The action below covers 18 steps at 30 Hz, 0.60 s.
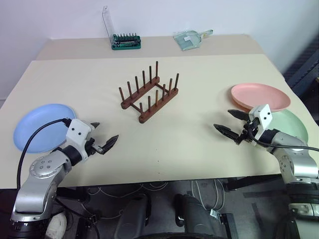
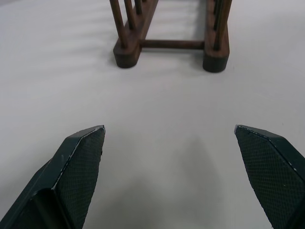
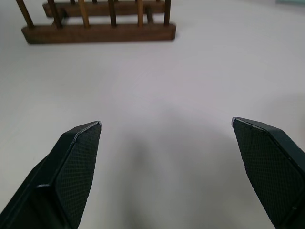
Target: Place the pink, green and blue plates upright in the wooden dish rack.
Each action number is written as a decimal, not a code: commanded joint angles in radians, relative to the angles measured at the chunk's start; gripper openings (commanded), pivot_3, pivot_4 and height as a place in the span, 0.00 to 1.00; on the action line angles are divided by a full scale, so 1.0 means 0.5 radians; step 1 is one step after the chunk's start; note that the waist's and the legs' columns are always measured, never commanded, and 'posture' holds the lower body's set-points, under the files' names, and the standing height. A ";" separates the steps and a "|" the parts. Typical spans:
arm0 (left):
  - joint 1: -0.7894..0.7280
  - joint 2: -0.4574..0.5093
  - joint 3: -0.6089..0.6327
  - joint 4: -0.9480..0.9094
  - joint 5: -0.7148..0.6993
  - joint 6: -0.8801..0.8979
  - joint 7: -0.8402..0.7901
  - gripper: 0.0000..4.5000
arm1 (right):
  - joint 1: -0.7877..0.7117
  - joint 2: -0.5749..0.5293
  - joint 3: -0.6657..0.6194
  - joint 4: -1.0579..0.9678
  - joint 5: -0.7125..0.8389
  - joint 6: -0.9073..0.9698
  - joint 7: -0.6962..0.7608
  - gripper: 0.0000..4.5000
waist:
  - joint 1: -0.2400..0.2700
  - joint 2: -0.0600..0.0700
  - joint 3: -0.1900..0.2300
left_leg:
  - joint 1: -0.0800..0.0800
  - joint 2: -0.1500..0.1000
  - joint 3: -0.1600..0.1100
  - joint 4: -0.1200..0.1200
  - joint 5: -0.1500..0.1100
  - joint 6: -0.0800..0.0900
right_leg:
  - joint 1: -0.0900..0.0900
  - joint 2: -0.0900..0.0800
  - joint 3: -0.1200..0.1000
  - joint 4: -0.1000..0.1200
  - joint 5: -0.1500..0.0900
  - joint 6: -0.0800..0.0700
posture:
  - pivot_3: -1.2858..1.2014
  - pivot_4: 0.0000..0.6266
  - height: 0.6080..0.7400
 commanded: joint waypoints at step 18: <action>-0.179 -0.121 -0.378 0.002 0.147 0.014 0.105 0.99 | 0.069 0.112 0.056 -0.395 0.008 0.064 -0.130 1.00 | 0.004 0.001 0.000 | 0.000 0.000 0.000 0.001 0.001 0.001 | 0.000 0.001 -0.001 0.001 0.000 0.000 | 0.52 0.24 0.97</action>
